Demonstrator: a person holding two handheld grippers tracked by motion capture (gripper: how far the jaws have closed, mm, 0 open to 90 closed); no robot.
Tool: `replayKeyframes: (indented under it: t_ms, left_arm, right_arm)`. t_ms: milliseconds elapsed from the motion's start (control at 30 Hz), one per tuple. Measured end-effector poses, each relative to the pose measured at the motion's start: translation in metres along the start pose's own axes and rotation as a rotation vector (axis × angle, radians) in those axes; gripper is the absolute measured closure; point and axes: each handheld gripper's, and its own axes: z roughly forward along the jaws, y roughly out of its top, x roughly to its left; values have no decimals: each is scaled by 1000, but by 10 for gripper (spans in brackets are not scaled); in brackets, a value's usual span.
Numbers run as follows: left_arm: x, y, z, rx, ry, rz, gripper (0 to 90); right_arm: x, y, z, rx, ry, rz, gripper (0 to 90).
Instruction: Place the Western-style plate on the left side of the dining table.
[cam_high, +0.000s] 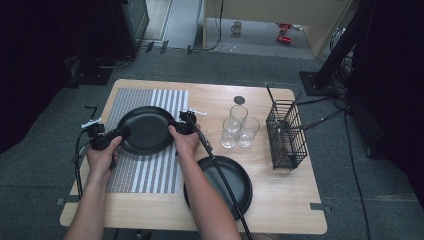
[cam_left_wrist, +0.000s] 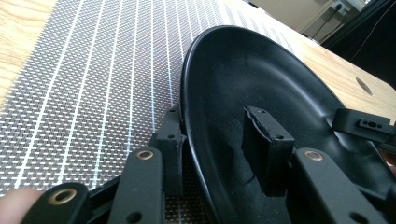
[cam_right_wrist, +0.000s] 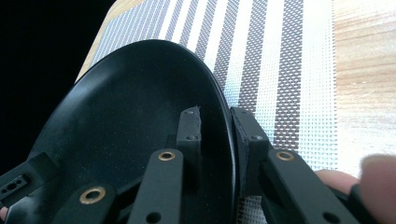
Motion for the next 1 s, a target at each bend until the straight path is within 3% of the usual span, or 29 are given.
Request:
replayKeyframes:
  t_ms: [100, 200, 333, 367, 500, 633, 767, 1000]
  left_arm:
    - [-2, -1, 1, 10, 33, 13, 514]
    - [-3, -1, 0, 5, 40, 30, 502]
    - [-1, -1, -3, -19, 16, 13, 469]
    - [0, 0, -4, -27, 11, 9, 463]
    - [0, 0, -6, -42, 6, 8, 449]
    - [-1, 0, -11, -59, 2, 7, 431]
    - [-4, 1, -14, -69, 3, 4, 396]
    - [-8, 0, -20, -60, 20, 23, 366]
  right_arm:
    - [1, 0, 0, -9, 15, -21, 728]
    - [2, 0, 1, -15, 26, -30, 700]
    - [5, 1, -2, -24, 4, -55, 685]
    - [9, 2, -7, -34, -28, -109, 681]
    - [14, 4, -18, -47, -51, -141, 669]
    - [18, 6, -32, -70, -33, -154, 665]
    - [22, 7, -46, -98, -29, -198, 662]
    - [21, 1, -59, -81, -8, -210, 628]
